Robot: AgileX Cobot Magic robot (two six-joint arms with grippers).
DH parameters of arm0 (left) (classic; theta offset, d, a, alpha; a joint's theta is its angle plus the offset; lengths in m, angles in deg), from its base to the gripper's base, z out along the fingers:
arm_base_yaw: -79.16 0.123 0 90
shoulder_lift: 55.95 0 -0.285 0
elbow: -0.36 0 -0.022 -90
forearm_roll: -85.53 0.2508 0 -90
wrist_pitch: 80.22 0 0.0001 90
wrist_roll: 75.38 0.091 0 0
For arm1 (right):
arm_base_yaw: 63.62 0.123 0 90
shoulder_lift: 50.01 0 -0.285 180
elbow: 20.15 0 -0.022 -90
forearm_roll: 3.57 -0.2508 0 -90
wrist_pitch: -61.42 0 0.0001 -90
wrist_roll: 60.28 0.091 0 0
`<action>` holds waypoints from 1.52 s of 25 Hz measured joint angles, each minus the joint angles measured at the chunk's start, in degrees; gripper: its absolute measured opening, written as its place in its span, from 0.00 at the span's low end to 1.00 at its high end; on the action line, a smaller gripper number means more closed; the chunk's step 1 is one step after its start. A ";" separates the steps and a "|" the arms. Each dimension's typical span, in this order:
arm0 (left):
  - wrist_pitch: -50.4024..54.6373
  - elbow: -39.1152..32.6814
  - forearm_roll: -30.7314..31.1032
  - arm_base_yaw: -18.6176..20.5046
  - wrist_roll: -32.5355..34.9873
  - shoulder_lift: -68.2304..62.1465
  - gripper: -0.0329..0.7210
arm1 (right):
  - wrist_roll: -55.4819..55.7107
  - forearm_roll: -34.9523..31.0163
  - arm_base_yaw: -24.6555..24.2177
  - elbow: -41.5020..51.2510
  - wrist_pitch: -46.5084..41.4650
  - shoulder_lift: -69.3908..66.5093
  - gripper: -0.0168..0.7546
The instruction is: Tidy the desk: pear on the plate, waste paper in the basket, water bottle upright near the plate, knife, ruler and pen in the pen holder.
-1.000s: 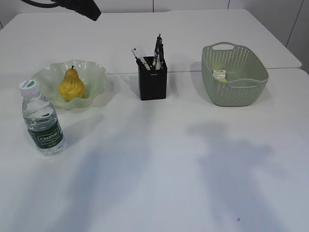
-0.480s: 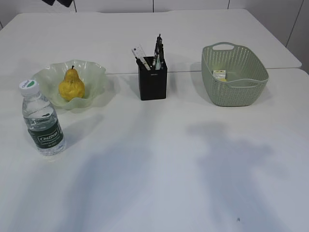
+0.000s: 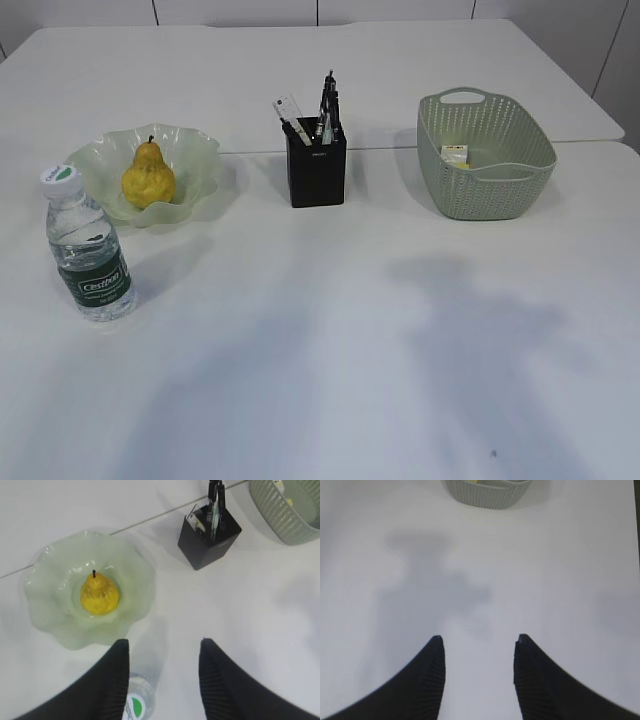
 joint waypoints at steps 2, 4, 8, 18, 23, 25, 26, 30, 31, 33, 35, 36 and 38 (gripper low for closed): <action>0.09 -3.67 0.49 0.00 -0.05 2.57 0.47 | -0.11 -0.04 0.00 0.00 -0.53 0.00 0.50; 0.09 -6.73 0.72 0.00 -0.05 5.18 0.47 | -3.17 -0.55 0.00 0.00 -1.61 0.00 0.50; 0.09 -12.88 0.72 0.00 -0.13 10.49 0.47 | -6.44 -1.69 0.00 0.00 -3.67 0.00 0.50; 0.09 -26.26 0.81 0.00 -0.13 25.69 0.47 | -11.70 -6.02 0.00 0.00 -8.40 5.77 0.50; 0.09 -34.25 0.81 0.00 -0.13 34.21 0.45 | -11.84 -8.05 0.00 0.00 -9.98 11.25 0.50; 0.09 -37.39 0.62 0.00 -0.13 38.31 0.45 | -11.84 -8.86 0.00 0.00 -10.08 13.55 0.50; 0.09 -39.12 0.47 0.00 -0.13 40.45 0.44 | -11.84 -9.65 0.00 0.00 -10.12 15.03 0.50; 0.13 -45.41 -0.71 0.00 -0.13 48.00 0.44 | -11.84 -10.78 0.00 0.38 -10.21 19.47 0.50; 0.01 -46.76 -0.98 0.00 -0.19 49.51 0.44 | -11.84 -11.15 0.00 1.12 -10.21 21.49 0.50; -0.07 -49.95 -1.40 0.00 -0.19 53.12 0.44 | -11.84 -11.76 0.00 2.93 -10.35 25.00 0.50; -0.07 -52.67 -2.52 0.00 -0.19 56.34 0.44 | -11.91 -12.17 0.00 5.36 -10.64 28.75 0.50; -0.07 -54.09 -2.94 0.00 -0.19 57.93 0.44 | -11.91 -12.27 0.00 5.79 -10.64 29.40 0.50; -0.07 -56.26 -3.86 0.00 -0.19 60.55 0.44 | -11.91 -12.30 0.00 9.13 -10.75 34.31 0.50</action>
